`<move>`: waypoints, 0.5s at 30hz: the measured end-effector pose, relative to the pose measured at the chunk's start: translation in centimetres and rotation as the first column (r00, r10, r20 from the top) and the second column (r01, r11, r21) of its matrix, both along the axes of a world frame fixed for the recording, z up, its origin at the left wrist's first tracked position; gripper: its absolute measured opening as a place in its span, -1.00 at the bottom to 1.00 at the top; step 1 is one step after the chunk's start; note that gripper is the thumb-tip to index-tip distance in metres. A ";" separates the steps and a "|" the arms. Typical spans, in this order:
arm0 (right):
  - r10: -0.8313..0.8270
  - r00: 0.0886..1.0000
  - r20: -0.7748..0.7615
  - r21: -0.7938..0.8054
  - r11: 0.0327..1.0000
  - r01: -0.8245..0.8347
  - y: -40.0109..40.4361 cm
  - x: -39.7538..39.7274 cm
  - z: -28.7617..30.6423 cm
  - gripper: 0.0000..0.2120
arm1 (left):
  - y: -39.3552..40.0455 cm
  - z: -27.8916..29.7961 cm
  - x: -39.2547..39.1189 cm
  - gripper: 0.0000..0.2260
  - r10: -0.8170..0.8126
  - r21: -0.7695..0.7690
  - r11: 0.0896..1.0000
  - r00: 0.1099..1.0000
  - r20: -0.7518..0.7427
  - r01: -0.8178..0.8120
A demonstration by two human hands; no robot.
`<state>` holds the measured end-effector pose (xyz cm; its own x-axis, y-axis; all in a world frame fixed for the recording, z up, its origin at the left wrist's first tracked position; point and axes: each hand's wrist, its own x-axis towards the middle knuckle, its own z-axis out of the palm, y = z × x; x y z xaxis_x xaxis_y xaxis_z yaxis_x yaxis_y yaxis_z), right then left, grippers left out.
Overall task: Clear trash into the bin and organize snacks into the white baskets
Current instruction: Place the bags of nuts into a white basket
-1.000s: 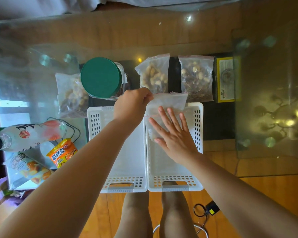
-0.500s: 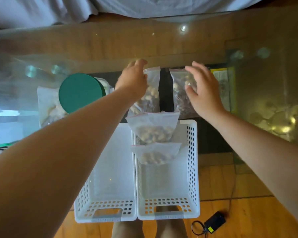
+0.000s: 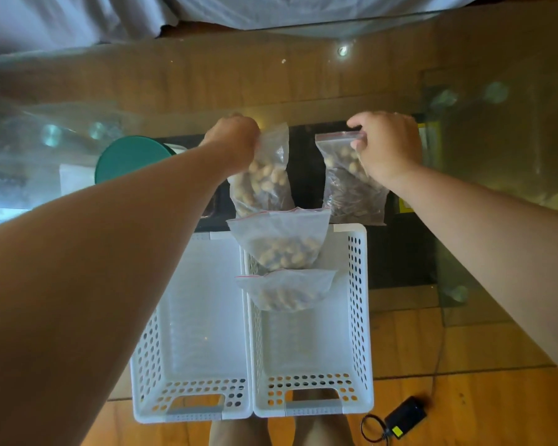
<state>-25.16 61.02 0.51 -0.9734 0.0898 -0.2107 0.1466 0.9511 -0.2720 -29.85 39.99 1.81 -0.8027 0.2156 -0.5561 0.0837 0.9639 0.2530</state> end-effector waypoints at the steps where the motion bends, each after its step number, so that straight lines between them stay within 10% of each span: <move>1: -0.013 1.000 -0.001 -0.043 0.999 0.013 0.1 0.4 0.7 -0.76 | -0.2 0.5 0.1 -0.85 -0.007 0.039 0.999 1.000 -0.020 0.007; 15: -0.170 0.980 -0.104 -0.313 0.941 0.130 -0.1 7.5 8.2 -0.89 | -0.7 7.3 4.9 -0.78 0.290 0.344 0.897 0.957 0.016 -0.278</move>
